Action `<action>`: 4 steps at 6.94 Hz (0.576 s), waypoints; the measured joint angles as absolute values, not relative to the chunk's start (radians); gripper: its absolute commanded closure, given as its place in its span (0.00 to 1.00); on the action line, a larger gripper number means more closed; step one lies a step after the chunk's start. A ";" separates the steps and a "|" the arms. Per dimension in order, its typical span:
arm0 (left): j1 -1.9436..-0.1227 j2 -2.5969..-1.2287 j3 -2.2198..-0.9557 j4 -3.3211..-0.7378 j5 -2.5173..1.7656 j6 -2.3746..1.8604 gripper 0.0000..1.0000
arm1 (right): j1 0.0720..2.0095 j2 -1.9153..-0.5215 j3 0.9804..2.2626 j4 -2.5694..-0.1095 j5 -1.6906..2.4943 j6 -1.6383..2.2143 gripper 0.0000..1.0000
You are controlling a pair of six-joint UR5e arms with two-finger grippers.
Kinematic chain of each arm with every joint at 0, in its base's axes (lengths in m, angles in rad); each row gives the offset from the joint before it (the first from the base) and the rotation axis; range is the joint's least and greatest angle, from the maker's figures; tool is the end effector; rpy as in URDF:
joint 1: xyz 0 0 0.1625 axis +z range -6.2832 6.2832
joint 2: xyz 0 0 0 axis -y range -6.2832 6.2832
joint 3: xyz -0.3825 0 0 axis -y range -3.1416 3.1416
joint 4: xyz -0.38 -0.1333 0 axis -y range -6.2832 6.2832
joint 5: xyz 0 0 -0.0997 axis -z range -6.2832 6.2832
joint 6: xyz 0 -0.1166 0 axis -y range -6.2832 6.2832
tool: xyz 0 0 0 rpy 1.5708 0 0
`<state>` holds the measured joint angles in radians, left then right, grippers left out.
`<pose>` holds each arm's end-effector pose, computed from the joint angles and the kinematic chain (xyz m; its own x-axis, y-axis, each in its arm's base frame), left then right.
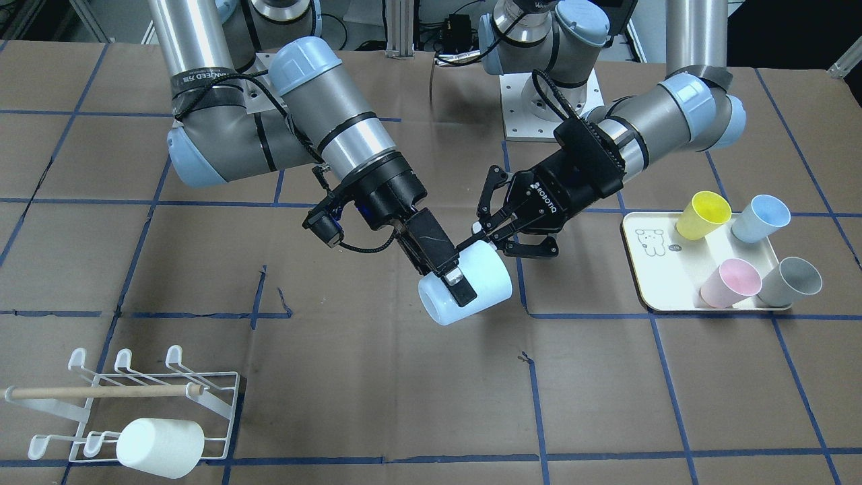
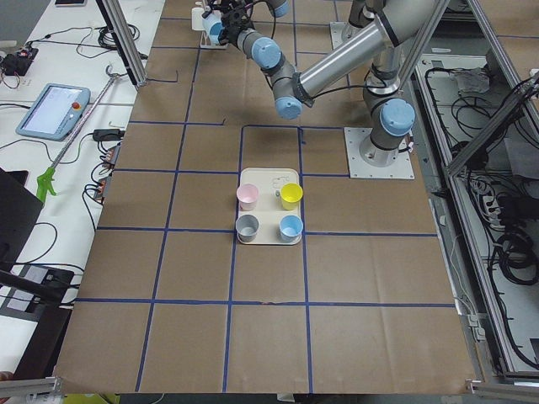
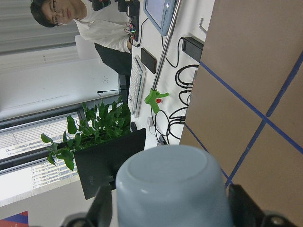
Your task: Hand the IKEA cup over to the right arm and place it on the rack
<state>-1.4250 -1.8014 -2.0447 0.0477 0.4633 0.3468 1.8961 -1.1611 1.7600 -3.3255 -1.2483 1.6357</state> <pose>-0.1655 -0.5085 0.3359 -0.5428 0.8035 0.2445 0.1018 0.3520 -0.9305 0.3555 -0.5213 0.3458 -0.0763 0.4187 -0.9049 0.8127 0.5519 0.1869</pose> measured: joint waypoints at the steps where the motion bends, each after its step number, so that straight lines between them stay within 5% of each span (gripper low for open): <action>1: -1.425 -1.801 -2.044 0.048 0.463 0.344 0.96 | 1.896 -1.160 1.761 -3.326 -1.243 1.635 0.40; 2: -1.425 -1.801 -2.044 0.047 0.463 0.341 0.93 | 1.896 -1.160 1.762 -3.326 -1.238 1.634 0.41; 4: -1.425 -1.802 -2.040 0.047 0.464 0.326 0.65 | 1.897 -1.160 1.763 -3.325 -1.234 1.634 0.42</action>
<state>-1.4252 -1.8017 -2.0398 0.0467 0.4636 0.3264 1.8966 -1.1604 1.7626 -3.3254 -1.2342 1.6337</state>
